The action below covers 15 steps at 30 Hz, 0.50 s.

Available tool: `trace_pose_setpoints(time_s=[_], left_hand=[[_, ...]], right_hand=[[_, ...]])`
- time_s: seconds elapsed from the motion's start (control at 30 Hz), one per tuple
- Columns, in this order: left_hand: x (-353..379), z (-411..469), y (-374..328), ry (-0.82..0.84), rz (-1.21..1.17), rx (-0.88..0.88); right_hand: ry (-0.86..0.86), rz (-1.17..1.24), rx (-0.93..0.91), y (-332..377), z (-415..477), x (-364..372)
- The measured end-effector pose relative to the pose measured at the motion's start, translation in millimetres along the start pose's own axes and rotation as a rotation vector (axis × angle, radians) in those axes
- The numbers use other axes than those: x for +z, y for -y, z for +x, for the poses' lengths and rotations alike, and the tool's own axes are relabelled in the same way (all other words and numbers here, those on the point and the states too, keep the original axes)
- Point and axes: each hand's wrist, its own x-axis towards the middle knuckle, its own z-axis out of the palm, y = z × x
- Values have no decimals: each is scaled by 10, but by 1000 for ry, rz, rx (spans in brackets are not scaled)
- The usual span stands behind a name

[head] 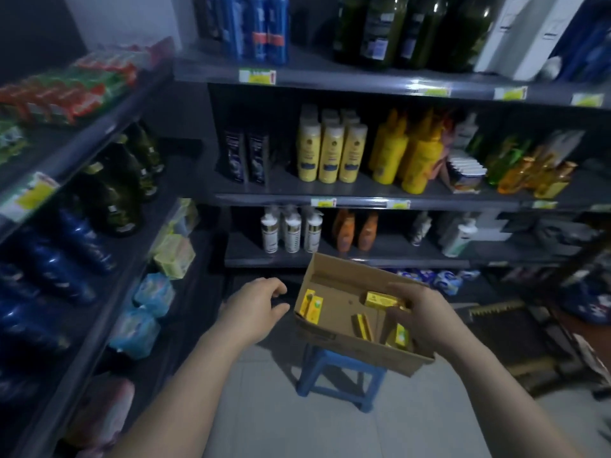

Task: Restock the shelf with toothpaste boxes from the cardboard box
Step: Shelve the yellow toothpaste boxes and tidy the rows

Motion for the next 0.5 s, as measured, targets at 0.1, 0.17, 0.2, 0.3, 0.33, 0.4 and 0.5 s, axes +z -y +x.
trace_pose_setpoints(time_s=[0.1,0.17,0.2,0.3,0.33,0.4,0.5], left_hand=[[120,430,-6,83,16,38],[268,712,-46,140,5,54],[355,838,-79,170,-1,60],[666,1195,-186,258,-28,82],[776,1313,-224,284,-37,82],[1002,1570,-293,317,-46,78],[1359,1951,-382,354,-71,55]], right_hand=[[-24,19,109,-203,205,41],[-36,33,169,-364,318,102],[-31,43,195,-445,367,134],[-19,111,290,-731,528,260],[-18,133,325,-833,590,296],[-18,156,372,-1051,731,357],[16,165,405,-1408,989,491]])
